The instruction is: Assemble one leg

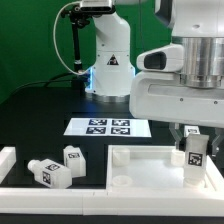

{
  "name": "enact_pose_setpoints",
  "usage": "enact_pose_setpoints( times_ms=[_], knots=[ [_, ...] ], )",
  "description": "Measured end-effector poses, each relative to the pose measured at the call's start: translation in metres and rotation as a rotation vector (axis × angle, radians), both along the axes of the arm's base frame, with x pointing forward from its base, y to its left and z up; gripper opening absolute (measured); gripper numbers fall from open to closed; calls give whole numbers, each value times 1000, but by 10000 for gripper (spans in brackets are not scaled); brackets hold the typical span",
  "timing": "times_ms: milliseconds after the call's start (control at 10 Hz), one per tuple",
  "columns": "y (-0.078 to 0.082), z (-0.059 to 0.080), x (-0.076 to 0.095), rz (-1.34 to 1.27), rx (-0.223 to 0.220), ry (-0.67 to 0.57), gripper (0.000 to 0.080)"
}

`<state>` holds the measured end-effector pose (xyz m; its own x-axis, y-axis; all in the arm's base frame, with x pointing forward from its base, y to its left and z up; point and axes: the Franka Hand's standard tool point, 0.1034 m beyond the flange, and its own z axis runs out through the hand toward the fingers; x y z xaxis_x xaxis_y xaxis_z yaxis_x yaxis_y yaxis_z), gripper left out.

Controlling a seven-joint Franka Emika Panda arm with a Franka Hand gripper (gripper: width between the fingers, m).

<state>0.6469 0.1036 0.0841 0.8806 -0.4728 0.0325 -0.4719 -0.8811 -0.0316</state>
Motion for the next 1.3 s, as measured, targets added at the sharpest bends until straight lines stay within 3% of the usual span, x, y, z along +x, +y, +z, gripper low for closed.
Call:
enact_pose_setpoints(
  times_ms=[200,600,900,1000,1100,1300],
  knots=[
    [-2,-1,1,-257,15,-3,285],
    [-6,-3,-6,-916,89,-8,285],
    [-6,-3,-7,-839,77,-4,286],
    [-6,-3,-9,-654,60,14,475],
    [-4,-8,-12,-436,48,26,609],
    [6,-13,-19,-292,40,43,637]
  ],
)
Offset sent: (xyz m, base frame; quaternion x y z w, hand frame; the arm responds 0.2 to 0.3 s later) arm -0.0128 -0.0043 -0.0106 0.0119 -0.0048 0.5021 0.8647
